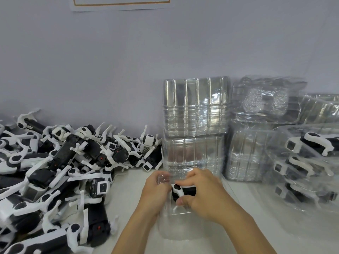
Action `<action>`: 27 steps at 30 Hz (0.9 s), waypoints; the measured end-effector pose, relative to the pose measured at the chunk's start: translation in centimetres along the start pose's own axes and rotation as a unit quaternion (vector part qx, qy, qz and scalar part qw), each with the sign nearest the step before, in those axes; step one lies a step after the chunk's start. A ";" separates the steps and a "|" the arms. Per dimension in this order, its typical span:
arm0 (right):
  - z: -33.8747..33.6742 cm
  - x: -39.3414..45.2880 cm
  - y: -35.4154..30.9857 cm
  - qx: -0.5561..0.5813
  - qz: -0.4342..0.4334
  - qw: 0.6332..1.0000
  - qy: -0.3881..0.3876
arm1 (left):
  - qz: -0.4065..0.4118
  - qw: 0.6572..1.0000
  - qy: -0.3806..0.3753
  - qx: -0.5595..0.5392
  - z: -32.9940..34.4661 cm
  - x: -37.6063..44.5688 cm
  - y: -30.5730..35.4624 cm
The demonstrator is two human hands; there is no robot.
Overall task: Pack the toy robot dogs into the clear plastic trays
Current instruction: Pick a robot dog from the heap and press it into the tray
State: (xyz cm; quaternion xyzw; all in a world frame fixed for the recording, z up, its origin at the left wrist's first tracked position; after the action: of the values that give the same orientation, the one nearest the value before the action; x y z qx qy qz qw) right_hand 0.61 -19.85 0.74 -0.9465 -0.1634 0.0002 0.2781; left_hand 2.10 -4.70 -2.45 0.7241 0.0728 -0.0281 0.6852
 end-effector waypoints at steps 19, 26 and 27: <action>-4.5 -1.0 5.5 0.079 0.056 0.993 0.064 | 0.072 0.991 0.027 0.112 -2.1 0.8 0.9; -4.5 -1.1 5.5 0.083 0.083 0.992 0.055 | 0.276 0.876 0.027 0.395 0.6 -1.1 3.6; -4.6 -1.1 5.5 0.087 0.086 0.991 0.053 | 0.296 0.852 0.022 0.432 1.5 -1.5 3.7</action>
State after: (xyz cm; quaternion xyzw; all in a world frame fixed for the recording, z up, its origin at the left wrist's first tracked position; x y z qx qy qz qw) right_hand 1.67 -26.94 1.63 -0.9279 -0.0660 -0.0114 0.3668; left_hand 1.20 -6.51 1.35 0.9351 -0.1490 0.1632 0.2771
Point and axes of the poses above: each hand's wrist, its own x-axis towards the middle knuckle, its own z-axis out of the palm, y = z × x, the point moved 2 cm from there along x, towards the middle knuckle, and after that the axes turned 5 degrees about -y, right-handed, at the moved point
